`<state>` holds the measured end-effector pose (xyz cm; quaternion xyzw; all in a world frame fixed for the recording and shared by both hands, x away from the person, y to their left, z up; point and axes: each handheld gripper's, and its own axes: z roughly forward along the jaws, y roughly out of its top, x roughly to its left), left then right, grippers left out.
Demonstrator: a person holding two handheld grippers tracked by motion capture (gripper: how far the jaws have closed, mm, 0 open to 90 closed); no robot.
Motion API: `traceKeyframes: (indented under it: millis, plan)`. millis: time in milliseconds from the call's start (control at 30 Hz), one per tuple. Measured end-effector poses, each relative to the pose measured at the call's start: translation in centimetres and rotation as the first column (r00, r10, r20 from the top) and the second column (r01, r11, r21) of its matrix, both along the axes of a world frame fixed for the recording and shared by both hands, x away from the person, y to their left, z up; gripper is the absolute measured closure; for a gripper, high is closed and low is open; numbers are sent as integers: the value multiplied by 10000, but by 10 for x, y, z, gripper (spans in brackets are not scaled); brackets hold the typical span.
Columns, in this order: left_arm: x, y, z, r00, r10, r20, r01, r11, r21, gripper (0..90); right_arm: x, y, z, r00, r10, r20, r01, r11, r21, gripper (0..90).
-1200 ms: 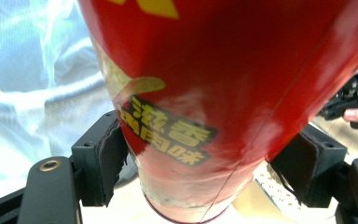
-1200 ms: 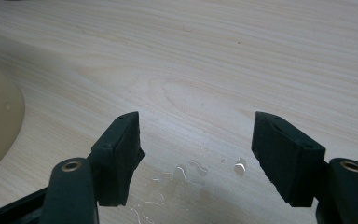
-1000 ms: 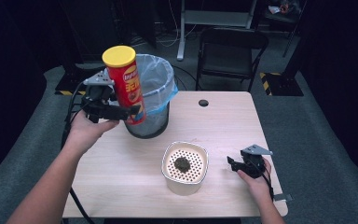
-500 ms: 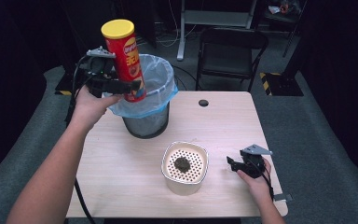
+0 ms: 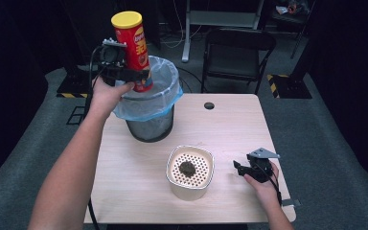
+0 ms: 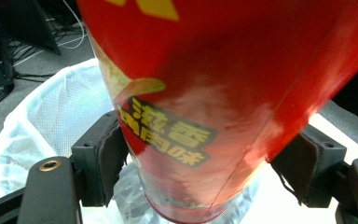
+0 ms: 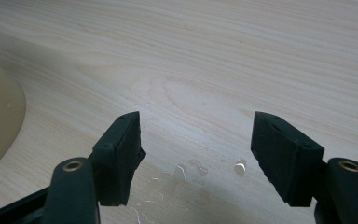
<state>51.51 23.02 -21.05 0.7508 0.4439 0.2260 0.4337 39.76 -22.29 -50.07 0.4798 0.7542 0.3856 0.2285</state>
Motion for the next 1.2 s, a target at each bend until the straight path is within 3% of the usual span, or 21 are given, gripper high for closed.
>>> traceKeyframes:
  millis: [67, 300, 600, 733, 933, 1133, 1200]
  plan:
    - [7, -1, -2, 9997, 243, -27, -243, 9997, 38, 234, 1, 0, -1, 10000, -24, 33, 24, 10000, -34, 329]
    - [16, -1, -11, 9990, 428, -114, -429, 9990, -141, 234, 0, 0, -1, 10000, 25, -54, -25, 10000, 34, 330]
    - [35, 4, -27, 9925, 1130, -462, -1136, 9935, -110, 234, 1, 1, -2, 9999, 89, -116, -89, 9999, -58, 330]
    - [41, 5, -32, 9924, 1136, -471, -1137, 9935, 9, 233, 1, 1, -2, 9999, 73, -145, -74, 10000, -16, 330]
    - [52, 11, -41, 9859, 1374, -955, -1377, 9905, 42, 232, 2, 0, -4, 9997, 88, -206, -88, 10000, 47, 330]
    - [58, 10, -52, 9850, 955, -1434, -997, 9948, -221, 233, 2, 0, -3, 9997, 146, -182, -144, 9999, 85, 329]
    - [58, 9, -54, 9841, 903, -1531, -987, 9940, -478, 188, 2, 0, -3, 9997, 101, -206, -99, 9999, 78, 330]
